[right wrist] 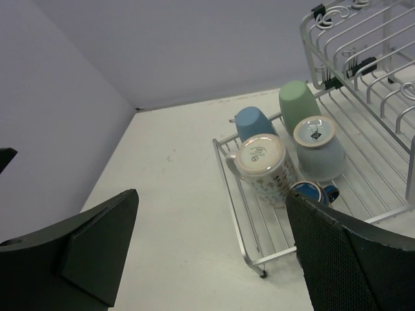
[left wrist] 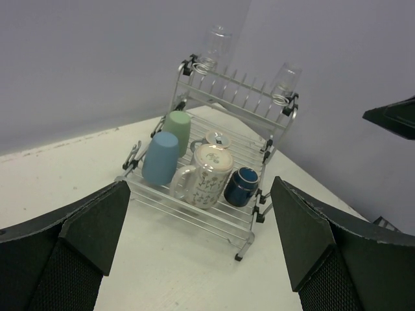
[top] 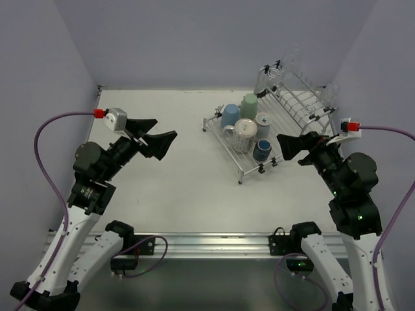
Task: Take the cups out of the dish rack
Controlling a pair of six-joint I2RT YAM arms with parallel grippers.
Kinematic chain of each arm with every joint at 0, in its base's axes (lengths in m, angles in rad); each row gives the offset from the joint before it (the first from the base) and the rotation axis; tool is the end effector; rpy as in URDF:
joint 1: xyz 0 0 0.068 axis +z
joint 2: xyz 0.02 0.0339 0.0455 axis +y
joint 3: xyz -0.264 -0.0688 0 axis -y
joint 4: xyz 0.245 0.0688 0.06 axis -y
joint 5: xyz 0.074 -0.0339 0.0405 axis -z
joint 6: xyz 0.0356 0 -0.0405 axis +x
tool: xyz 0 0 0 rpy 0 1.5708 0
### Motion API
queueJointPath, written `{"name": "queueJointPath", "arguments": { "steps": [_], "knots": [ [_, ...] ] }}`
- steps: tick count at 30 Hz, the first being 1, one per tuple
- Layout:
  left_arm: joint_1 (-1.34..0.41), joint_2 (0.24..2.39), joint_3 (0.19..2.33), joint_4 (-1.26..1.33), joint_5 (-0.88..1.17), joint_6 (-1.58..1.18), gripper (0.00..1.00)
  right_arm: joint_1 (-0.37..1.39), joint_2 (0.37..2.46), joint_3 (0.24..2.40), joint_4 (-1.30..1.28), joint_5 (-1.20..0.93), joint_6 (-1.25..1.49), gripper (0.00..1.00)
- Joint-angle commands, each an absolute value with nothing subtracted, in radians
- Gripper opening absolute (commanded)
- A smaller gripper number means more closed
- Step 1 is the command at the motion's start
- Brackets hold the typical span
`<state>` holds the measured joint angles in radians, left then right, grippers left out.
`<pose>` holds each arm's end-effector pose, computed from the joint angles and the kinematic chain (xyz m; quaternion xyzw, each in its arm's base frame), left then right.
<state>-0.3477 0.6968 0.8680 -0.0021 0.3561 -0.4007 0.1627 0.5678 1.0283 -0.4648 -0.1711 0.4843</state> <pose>0.1411 -0.0643 0.4019 0.1185 0.6380 -0.3813 0.6584 0.0970 0.0221 0.4176 0.0535 0.7066 0.2809 0.6473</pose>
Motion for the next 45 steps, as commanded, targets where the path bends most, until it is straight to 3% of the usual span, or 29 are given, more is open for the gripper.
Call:
{"name": "queueJointPath", "arguments": {
  "steps": [1,7,15,30,45],
  "knots": [
    [-0.348,0.707,0.877,0.064,0.41,-0.408,1.0,0.163,0.587,1.065,-0.468,-0.198,0.465,0.99],
    [-0.348,0.756,0.835,0.129,0.486,-0.48,1.0,0.17,0.679,1.065,-0.448,-0.232,0.454,0.99],
    [-0.348,0.819,0.767,0.137,0.551,-0.526,1.0,0.363,0.965,1.146,-0.471,-0.01,0.377,0.99],
    [-0.348,0.792,0.736,0.048,0.518,-0.403,1.0,0.495,1.558,1.609,-0.653,0.278,0.292,0.99],
    [-0.348,0.776,0.732,0.032,0.509,-0.399,1.0,0.499,1.703,1.632,-0.713,0.258,0.273,0.99]
  ]
}}
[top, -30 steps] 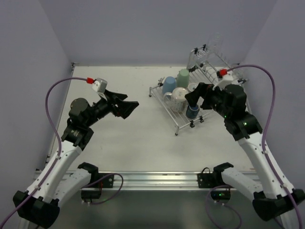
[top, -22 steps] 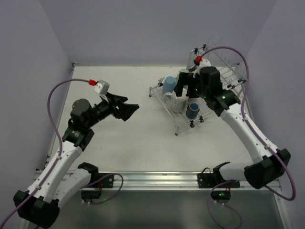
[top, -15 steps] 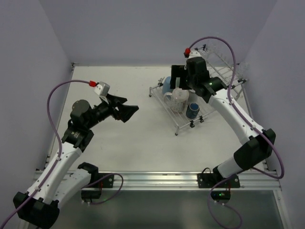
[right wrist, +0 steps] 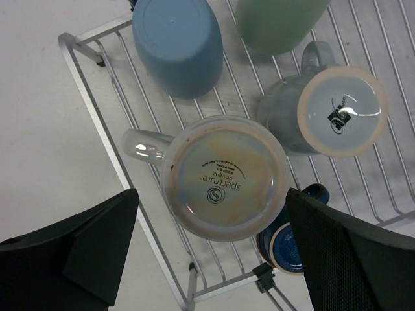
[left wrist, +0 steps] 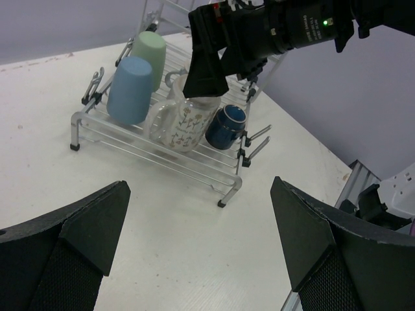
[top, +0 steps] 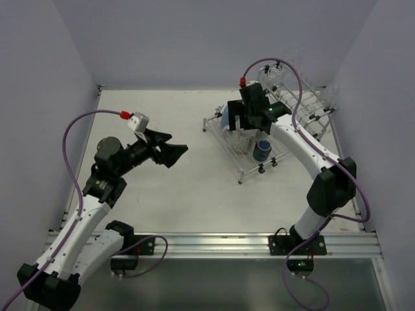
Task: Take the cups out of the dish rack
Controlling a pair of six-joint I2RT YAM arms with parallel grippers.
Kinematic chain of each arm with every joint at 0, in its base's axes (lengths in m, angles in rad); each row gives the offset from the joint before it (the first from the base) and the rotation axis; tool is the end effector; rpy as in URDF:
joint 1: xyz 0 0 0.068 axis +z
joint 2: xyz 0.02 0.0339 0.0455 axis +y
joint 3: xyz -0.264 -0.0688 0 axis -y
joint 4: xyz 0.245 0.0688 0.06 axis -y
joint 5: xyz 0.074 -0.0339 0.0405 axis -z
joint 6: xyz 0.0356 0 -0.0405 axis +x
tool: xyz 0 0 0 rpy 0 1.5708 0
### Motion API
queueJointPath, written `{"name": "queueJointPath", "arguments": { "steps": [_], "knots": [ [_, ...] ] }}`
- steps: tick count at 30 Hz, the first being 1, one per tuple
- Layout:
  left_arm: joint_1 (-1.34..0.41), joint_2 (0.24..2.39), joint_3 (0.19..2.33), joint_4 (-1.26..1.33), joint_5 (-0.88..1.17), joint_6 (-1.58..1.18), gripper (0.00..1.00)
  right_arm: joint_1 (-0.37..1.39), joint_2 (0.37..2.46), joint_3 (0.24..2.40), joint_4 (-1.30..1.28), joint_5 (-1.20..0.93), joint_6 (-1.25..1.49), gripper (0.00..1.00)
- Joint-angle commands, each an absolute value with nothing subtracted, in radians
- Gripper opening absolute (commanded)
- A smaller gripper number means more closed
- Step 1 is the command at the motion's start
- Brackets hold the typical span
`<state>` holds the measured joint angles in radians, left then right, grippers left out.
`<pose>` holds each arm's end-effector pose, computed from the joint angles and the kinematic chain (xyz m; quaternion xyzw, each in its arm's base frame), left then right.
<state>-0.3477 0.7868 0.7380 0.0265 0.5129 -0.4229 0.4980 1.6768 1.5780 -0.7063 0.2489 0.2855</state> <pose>0.1691 -0.0799 0.3461 0.1512 0.6977 -0.4222 0.5586 0.3318 0.1704 0.3333 -0.0515 0.9202 0.0351 0.3866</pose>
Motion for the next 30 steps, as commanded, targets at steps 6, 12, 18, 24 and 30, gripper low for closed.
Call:
{"name": "queueJointPath", "arguments": {
  "steps": [6,12,18,24,30],
  "knots": [
    [-0.348,0.782,0.732,0.032,0.512,-0.399,1.0,0.499,1.764,1.681,-0.744,0.291,0.276,0.99],
    [-0.348,0.793,0.735,0.034,0.522,-0.399,1.0,0.5,1.763,1.684,-0.764,0.363,0.287,0.99],
    [-0.347,0.802,0.739,0.037,0.531,-0.402,1.0,0.499,1.704,1.635,-0.724,0.394,0.282,0.99],
    [-0.347,0.801,0.735,0.037,0.529,-0.402,1.0,0.499,1.746,1.635,-0.718,0.285,0.29,0.99],
    [-0.347,0.796,0.735,0.037,0.529,-0.405,1.0,0.489,1.775,1.629,-0.721,0.273,0.305,0.99]
  ]
}}
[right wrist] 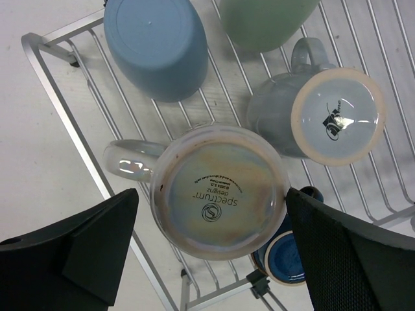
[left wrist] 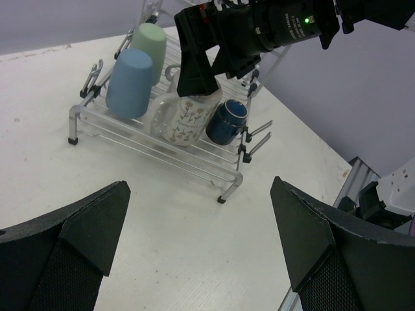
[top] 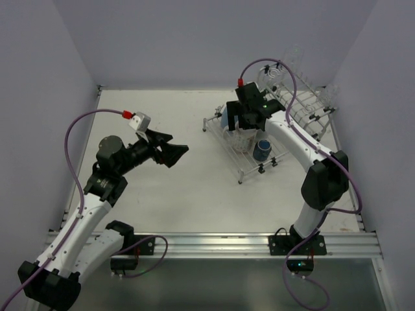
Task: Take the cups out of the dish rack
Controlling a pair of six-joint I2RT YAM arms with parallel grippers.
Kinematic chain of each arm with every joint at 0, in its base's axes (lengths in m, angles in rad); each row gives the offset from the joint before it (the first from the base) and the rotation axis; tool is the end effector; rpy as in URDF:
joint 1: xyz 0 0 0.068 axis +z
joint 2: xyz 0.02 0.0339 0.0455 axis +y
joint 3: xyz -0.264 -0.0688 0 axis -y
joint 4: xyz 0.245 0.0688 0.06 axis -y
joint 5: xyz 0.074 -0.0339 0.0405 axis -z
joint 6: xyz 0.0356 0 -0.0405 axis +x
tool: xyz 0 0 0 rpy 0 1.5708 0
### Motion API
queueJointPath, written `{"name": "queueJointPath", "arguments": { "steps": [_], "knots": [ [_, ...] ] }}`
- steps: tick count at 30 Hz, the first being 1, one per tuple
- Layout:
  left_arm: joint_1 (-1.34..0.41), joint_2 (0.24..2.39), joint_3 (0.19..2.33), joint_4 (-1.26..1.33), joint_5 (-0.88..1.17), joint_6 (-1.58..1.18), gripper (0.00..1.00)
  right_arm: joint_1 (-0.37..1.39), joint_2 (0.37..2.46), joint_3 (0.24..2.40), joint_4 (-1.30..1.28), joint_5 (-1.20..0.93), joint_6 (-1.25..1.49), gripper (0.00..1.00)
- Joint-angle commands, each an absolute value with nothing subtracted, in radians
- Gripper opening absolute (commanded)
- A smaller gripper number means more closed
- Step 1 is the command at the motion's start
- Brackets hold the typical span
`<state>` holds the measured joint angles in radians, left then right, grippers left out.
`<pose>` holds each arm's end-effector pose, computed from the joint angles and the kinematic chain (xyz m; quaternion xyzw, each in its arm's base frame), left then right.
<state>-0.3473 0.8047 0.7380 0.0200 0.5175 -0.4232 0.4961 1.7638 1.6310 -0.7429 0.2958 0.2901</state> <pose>0.1729 -0.0813 0.3424 0.1500 0.7055 -0.4223 0.5489 0.3485 0.1768 0.3166 -0.0457 0.9302 0.0011 0.3643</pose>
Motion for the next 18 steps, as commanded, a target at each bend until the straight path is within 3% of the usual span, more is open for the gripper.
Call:
{"name": "queueJointPath", "arguments": {
  "steps": [1,15,18],
  "knots": [
    [-0.347,0.795,0.735,0.037,0.531,-0.405,1.0,0.489,1.776,1.628,-0.721,0.281,0.307,0.99],
    [-0.347,0.804,0.732,0.046,0.549,-0.42,1.0,0.48,1.818,1.615,-0.709,0.287,0.318,0.99],
    [-0.347,0.81,0.729,0.054,0.554,-0.434,1.0,0.479,1.789,1.588,-0.674,0.249,0.325,0.87]
  ]
}}
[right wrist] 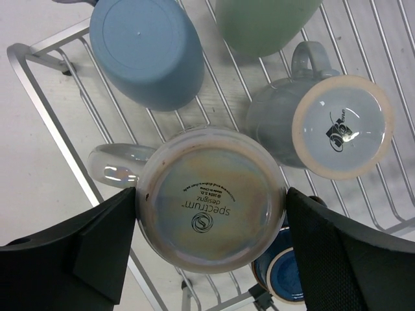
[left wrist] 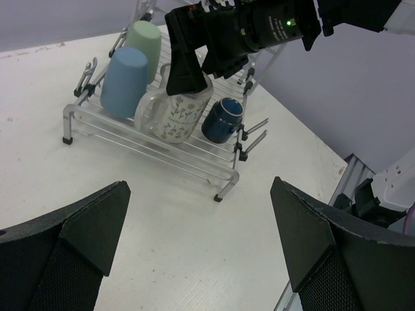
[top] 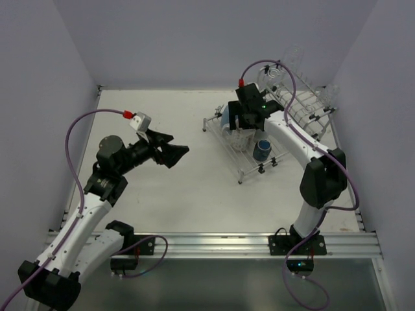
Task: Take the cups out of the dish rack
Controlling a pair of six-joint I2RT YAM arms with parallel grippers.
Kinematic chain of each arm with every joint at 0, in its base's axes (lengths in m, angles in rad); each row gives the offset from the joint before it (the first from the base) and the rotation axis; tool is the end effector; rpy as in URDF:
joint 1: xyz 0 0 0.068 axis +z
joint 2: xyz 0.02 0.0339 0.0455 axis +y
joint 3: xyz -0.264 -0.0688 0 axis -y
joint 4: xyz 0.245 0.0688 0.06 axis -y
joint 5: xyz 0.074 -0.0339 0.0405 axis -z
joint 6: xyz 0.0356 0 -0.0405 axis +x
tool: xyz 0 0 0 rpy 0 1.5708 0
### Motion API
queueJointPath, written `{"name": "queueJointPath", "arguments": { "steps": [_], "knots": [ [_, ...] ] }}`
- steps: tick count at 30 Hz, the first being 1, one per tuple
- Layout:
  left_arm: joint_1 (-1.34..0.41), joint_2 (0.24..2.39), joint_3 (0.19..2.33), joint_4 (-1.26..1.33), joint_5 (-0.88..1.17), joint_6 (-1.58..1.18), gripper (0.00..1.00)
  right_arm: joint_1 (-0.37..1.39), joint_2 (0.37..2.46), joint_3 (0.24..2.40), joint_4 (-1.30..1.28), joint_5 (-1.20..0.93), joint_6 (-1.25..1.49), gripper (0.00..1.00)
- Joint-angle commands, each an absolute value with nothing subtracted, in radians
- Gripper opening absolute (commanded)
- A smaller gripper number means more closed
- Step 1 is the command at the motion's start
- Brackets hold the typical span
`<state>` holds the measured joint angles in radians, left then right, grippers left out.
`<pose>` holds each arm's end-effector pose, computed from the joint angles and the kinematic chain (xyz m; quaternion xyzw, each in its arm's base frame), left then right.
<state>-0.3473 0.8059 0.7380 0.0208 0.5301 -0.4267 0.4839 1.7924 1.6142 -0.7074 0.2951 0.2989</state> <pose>0.1728 -0.0817 0.3423 0.1530 0.7049 -0.4269 0.5454 0.3573 0.1761 0.3030 -0.0369 0.9322 -0.0012 0.3600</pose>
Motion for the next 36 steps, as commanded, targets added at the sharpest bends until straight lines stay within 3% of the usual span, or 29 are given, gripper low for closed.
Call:
{"name": "queueJointPath", "arguments": {
  "steps": [1,5,9,15,18,22,24,28,36],
  "knots": [
    [-0.347,0.814,0.727,0.058,0.564,-0.442,1.0,0.477,1.773,1.579,-0.655,0.232,0.328,0.81],
    [-0.348,0.859,0.69,0.124,0.624,-0.512,1.0,0.451,1.715,1.495,-0.583,0.138,0.351,0.46],
    [-0.351,0.92,0.655,0.289,0.681,-0.653,1.0,0.408,1.616,1.381,-0.474,0.054,0.388,0.4],
    [-0.393,1.044,0.66,0.432,0.628,-0.689,1.0,0.354,1.473,1.232,-0.319,-0.084,0.449,0.4],
    [-0.431,1.126,0.664,0.528,0.594,-0.684,0.95,0.33,1.424,1.194,-0.267,-0.149,0.466,0.4],
    [-0.523,1.276,0.739,0.551,0.5,-0.601,0.74,0.296,1.382,1.155,-0.223,-0.21,0.495,0.4],
    [-0.538,1.325,0.797,0.567,0.492,-0.55,0.7,0.281,1.376,1.151,-0.221,-0.221,0.5,0.4],
    [-0.546,1.416,0.871,0.568,0.401,-0.454,0.68,0.255,1.356,1.123,-0.169,-0.299,0.54,0.39],
    [-0.552,1.592,1.038,0.555,0.484,-0.256,0.65,0.219,1.339,1.121,-0.132,-0.38,0.581,0.39]
  ]
}}
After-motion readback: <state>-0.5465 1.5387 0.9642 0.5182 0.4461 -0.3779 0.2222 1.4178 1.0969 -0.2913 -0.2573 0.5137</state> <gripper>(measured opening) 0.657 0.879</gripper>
